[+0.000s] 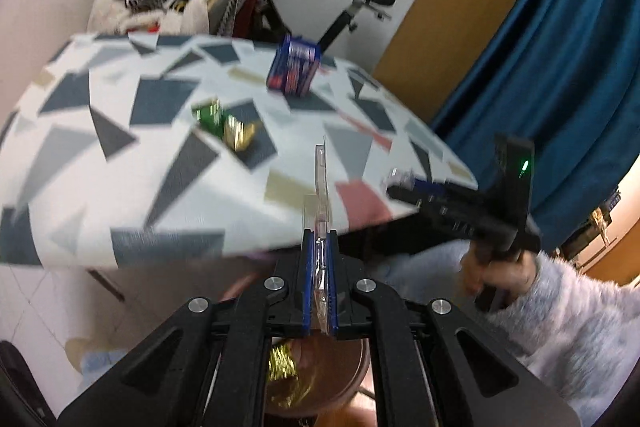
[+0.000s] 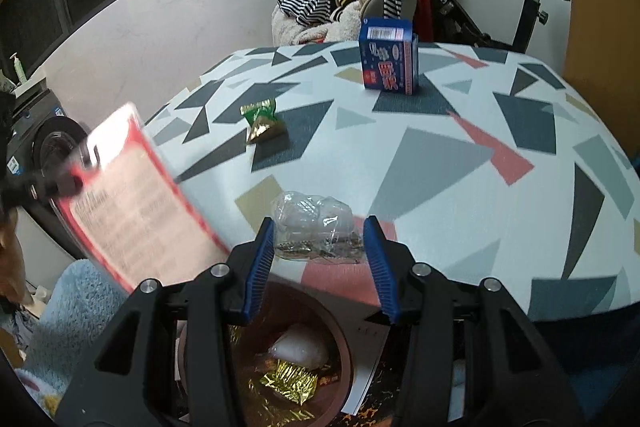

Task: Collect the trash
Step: 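Carry the packet to the bin with the left gripper while the right gripper grasps the clear bag, then open the left gripper over the bin while the right gripper drops the clear bag in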

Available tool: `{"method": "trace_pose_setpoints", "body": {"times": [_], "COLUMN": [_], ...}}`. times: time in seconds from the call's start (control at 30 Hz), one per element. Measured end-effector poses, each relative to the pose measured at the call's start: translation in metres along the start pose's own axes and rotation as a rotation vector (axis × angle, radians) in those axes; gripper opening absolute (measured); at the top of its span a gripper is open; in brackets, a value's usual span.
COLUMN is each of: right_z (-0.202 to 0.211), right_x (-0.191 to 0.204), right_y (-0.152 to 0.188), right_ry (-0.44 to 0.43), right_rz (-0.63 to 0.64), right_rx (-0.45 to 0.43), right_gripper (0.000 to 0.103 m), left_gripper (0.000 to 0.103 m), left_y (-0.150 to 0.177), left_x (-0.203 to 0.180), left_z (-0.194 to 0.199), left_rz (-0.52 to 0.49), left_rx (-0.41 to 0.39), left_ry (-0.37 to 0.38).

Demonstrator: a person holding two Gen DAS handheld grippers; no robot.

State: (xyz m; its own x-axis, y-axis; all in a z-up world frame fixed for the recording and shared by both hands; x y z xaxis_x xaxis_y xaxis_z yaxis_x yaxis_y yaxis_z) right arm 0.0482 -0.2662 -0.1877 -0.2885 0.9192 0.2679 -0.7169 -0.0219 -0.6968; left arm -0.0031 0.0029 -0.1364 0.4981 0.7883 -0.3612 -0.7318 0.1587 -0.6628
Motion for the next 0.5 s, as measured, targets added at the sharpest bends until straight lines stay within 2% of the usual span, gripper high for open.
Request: {"method": "trace_pose_setpoints", "body": {"times": [0.2, 0.5], "right_z": [-0.004, -0.009], "right_x": [-0.001, -0.001], "right_y": [0.012, 0.022], "right_ry": [-0.001, -0.005], "right_rz": [-0.010, -0.020], "right_rx": [0.019, 0.035], "right_gripper": [0.047, 0.047], "left_gripper": [0.006, 0.006], "left_y": [0.034, 0.066], "left_x": [0.004, 0.011], "left_z": [-0.030, -0.077], "left_rz": [-0.038, -0.130], "left_rx": [0.077, 0.194], "left_ry": [-0.032, -0.156]}}
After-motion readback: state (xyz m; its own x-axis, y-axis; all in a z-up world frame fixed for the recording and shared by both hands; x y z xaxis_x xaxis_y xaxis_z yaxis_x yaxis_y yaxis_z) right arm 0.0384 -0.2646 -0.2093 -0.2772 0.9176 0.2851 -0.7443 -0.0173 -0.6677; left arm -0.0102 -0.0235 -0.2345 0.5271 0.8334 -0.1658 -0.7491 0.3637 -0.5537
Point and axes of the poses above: each gripper's, at about its wrist camera, not at the fingertips, and z roughly against the way its jaws point, x to its left, y to its underside, the point moved 4 cm from there along -z, roughly the way its jaws point, and after that the axes turned 2 degrees about -z, right-handed, at the moved point
